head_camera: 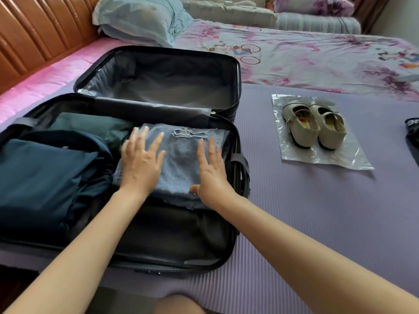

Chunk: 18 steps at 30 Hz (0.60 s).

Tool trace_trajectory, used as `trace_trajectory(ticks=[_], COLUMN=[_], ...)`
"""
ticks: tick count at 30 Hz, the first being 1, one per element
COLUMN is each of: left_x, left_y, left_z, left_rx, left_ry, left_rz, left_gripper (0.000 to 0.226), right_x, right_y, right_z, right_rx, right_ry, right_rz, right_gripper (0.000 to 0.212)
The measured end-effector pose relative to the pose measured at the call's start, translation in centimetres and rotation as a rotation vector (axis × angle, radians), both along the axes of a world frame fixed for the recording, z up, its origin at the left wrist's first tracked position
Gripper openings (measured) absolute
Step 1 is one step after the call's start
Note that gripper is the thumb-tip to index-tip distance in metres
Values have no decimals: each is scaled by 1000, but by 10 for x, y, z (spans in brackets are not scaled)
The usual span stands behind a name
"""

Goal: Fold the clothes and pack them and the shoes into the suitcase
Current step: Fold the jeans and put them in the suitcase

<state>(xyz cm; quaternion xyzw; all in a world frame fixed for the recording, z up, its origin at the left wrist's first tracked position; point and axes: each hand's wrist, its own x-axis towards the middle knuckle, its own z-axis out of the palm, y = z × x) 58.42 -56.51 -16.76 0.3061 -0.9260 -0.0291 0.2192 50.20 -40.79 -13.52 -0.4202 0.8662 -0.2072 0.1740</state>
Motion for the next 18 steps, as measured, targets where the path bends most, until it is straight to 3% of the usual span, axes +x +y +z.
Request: trace_trajectory(ticks=[4, 6, 10, 12, 14, 18], left_x=[0, 2, 0, -2, -7, -32], left_y=[5, 4, 8, 15, 28, 73], left_z=[-11, -13, 5, 18, 31, 56], left_rx=[150, 170, 271, 370, 462, 461], left_ry=[-405, -445, -361, -212, -83, 18], left_rz=[-49, -49, -41, -28, -44, -182], left_gripper=[66, 69, 64, 59, 56, 48], right_x=[-7, -6, -6, -9, -17, -42], right_y=[-5, -8, 0, 13, 30, 72], right_z=[-9, -7, 13, 28, 42, 55], right_rx=[193, 218, 34, -125, -212, -300], right_ry=[-8, -37, -244, -340, -349, -325], right_rz=[-24, -41, -64, -82, -90, -147], right_gripper=[103, 105, 99, 93, 86, 70])
